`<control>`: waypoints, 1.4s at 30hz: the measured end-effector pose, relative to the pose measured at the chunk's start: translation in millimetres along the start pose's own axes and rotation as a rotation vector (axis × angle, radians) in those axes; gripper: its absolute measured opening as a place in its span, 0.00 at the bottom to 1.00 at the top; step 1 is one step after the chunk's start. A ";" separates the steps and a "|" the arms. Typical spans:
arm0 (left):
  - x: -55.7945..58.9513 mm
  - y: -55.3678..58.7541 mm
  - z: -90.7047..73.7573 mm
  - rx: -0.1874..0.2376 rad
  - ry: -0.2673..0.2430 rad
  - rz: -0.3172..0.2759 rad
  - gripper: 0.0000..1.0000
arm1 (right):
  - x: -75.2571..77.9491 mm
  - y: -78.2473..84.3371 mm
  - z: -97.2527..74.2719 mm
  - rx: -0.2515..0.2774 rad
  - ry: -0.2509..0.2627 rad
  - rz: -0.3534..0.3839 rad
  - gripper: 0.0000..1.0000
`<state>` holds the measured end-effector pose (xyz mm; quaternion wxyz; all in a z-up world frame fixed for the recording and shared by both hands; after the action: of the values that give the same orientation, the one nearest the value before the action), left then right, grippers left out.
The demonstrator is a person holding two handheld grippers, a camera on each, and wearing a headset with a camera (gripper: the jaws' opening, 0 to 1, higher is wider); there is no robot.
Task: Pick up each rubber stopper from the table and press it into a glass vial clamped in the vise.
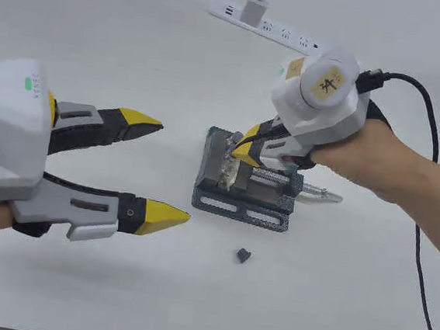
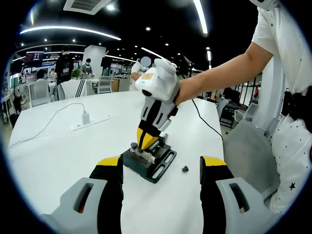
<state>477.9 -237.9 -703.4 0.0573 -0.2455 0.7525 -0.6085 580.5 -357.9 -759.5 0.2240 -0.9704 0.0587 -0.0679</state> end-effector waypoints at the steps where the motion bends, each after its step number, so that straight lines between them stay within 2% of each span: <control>1: 0.2 0.0 0.1 -0.002 0.001 0.002 0.62 | 1.4 0.6 0.8 0.001 0.002 -0.001 0.00; 6: 1.5 0.2 -0.4 -0.009 0.004 0.005 0.62 | -0.2 -0.4 -1.7 0.006 0.021 -0.002 0.04; 13: 3.6 -1.7 -1.5 -0.016 0.008 0.011 0.62 | -3.4 3.8 -4.5 0.011 0.012 0.000 0.08; 24: 10.9 -3.1 -0.3 -0.039 0.024 0.031 0.61 | -13.4 9.9 -28.3 0.060 0.042 0.041 0.15; 26: 12.5 -3.1 0.2 -0.043 0.026 0.033 0.61 | -15.6 15.1 -27.8 0.069 0.044 0.050 0.17; 32: 16.6 -1.8 1.7 -0.063 0.033 0.048 0.60 | -22.0 23.4 -40.4 0.097 0.059 0.073 0.20; 42: 20.2 0.8 5.6 -0.112 0.051 0.087 0.58 | -35.8 44.6 -65.9 0.138 0.088 0.143 0.26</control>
<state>462.3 -251.7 -701.3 0.0504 -0.1997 0.7965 -0.5684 531.1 -420.6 -724.4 0.2918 -0.9421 0.1329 -0.0981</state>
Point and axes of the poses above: the centre of the closed fingertips' face, and the gripper's own axes: z roughly forward along the fingers, x roughly to its right, y roughly out of its underside, the point moved 5 cm from there along -z, roughly backward along the fingers, and after that the axes turned 7 degrees about y, right-handed, at the moved point
